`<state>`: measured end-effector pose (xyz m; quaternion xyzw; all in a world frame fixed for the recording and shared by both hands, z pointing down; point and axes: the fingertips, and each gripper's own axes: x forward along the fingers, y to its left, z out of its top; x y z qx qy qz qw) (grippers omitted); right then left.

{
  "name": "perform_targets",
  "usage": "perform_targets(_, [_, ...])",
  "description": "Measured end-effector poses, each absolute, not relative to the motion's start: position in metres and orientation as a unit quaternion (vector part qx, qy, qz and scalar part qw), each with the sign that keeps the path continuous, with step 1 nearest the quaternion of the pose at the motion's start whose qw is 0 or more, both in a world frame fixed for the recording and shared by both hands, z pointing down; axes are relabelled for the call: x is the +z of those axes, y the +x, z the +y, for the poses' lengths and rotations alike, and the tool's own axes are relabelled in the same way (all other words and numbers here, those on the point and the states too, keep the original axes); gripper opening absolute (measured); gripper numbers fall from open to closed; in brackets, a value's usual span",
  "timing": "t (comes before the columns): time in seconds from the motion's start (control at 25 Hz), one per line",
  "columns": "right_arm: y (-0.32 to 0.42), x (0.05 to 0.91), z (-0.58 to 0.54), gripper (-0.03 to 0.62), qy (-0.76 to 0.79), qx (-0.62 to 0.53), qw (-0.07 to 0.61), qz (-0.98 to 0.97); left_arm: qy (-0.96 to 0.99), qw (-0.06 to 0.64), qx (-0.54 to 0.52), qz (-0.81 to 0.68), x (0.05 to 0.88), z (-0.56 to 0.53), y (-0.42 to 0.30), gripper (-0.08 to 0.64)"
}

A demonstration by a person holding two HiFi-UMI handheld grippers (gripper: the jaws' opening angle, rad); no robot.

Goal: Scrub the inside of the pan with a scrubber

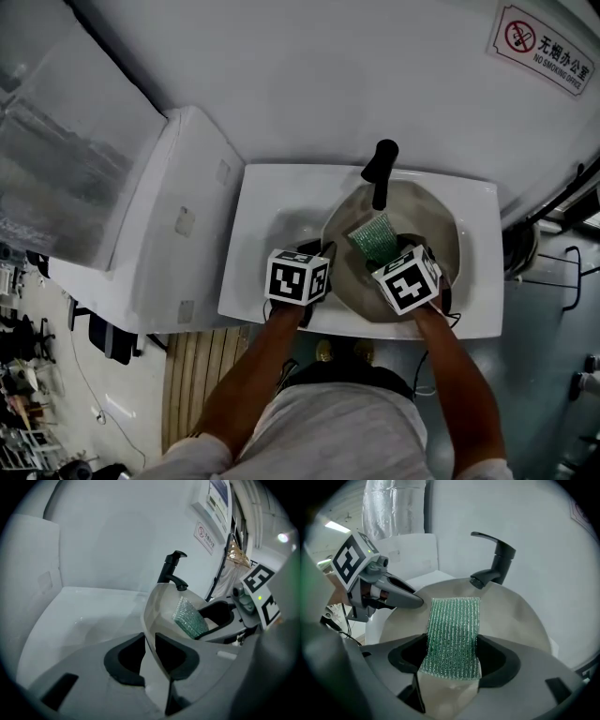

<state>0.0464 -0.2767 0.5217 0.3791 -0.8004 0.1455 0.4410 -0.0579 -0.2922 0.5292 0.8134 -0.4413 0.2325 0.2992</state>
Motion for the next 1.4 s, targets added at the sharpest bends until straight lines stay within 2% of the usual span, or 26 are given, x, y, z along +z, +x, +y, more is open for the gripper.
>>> perform_targets(0.44, [0.019, 0.556, -0.257, 0.339, 0.357, 0.189, 0.442, -0.801, 0.815, 0.3, 0.231, -0.439, 0.529, -0.291, -0.057, 0.078])
perform_targets(0.72, [0.055, 0.56, -0.267, 0.339, 0.385, 0.178, 0.465, -0.777, 0.815, 0.299, 0.231, -0.439, 0.529, -0.292, -0.057, 0.078])
perform_targets(1.04, [0.107, 0.547, -0.28, 0.339, 0.431, 0.179, 0.46, -0.755, 0.815, 0.297, 0.235, -0.438, 0.529, -0.291, -0.058, 0.078])
perform_targets(1.4, [0.103, 0.526, -0.273, 0.339, 0.433, 0.165, 0.444, -0.767, 0.816, 0.296, 0.235, -0.438, 0.529, -0.291, -0.057, 0.078])
